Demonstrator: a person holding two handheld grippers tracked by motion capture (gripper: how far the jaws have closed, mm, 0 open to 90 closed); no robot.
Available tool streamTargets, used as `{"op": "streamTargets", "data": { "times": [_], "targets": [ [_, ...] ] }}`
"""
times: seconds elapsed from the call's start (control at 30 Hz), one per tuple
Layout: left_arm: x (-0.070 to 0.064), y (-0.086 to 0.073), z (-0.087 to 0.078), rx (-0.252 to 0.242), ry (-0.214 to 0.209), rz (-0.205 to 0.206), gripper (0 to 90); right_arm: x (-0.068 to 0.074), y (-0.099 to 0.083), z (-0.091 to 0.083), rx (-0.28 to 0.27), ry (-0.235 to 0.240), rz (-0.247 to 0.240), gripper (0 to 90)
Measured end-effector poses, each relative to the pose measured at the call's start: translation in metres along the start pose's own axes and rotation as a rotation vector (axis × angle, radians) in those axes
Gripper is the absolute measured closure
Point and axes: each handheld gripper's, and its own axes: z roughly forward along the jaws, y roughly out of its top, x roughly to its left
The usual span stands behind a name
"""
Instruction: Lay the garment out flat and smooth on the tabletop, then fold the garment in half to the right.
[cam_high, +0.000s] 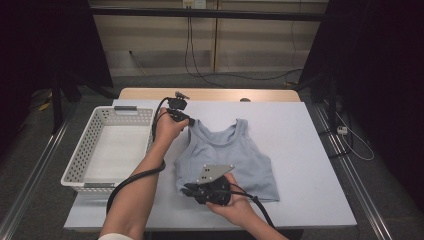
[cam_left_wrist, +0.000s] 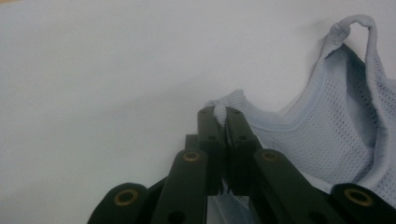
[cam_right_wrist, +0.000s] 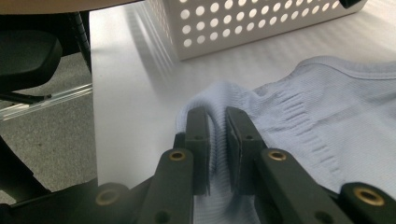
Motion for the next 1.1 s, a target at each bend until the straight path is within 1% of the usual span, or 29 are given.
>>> {"op": "streamTargets", "data": {
  "times": [0.07,0.2,0.33,0.37,0.47,0.5,0.63,0.67,0.77,0.83,0.9,0.97,1.1],
  "targets": [
    [-0.001,0.001,-0.003,-0.006,-0.002,-0.002,87.2,0.000,0.001,-0.002,-0.003,-0.002,-0.002,80.8],
    [-0.004,0.003,-0.005,0.003,0.000,0.005,87.2,0.000,0.002,-0.005,-0.004,-0.002,-0.008,80.8],
    [-0.003,0.005,-0.007,0.012,0.000,0.008,87.2,0.000,0.002,-0.004,-0.006,-0.001,-0.010,80.7],
    [-0.004,0.005,-0.007,0.011,0.007,0.008,87.2,0.000,0.002,-0.003,-0.006,-0.001,-0.010,80.7],
    [-0.003,0.006,-0.009,0.017,0.007,0.006,87.2,0.001,0.002,-0.003,-0.008,0.004,-0.007,80.7],
    [-0.003,0.007,-0.009,0.020,0.013,0.009,87.2,0.001,0.002,-0.003,-0.007,0.004,-0.009,80.7],
    [-0.003,0.009,-0.011,0.019,0.010,0.004,87.2,0.000,0.003,-0.005,-0.017,0.009,0.000,80.8],
    [-0.002,0.010,-0.012,0.024,0.006,0.008,87.2,-0.001,0.004,-0.006,-0.018,0.009,0.002,80.7],
    [-0.001,0.012,-0.013,0.027,0.013,0.009,87.2,-0.001,0.006,-0.006,-0.021,0.007,0.002,80.8],
    [0.001,0.012,-0.015,0.027,0.019,0.002,87.2,-0.001,0.007,-0.006,-0.024,0.011,0.002,80.7],
    [0.003,0.013,-0.016,0.021,0.015,-0.010,87.2,-0.001,0.008,-0.005,-0.028,0.016,0.004,80.7],
    [0.006,0.014,-0.018,0.030,0.019,-0.007,87.2,-0.001,0.008,-0.005,-0.032,0.018,0.008,80.8],
    [0.009,0.016,-0.023,0.029,0.038,0.002,87.2,0.000,0.012,-0.005,-0.038,0.020,0.003,80.7]
  ]
}}
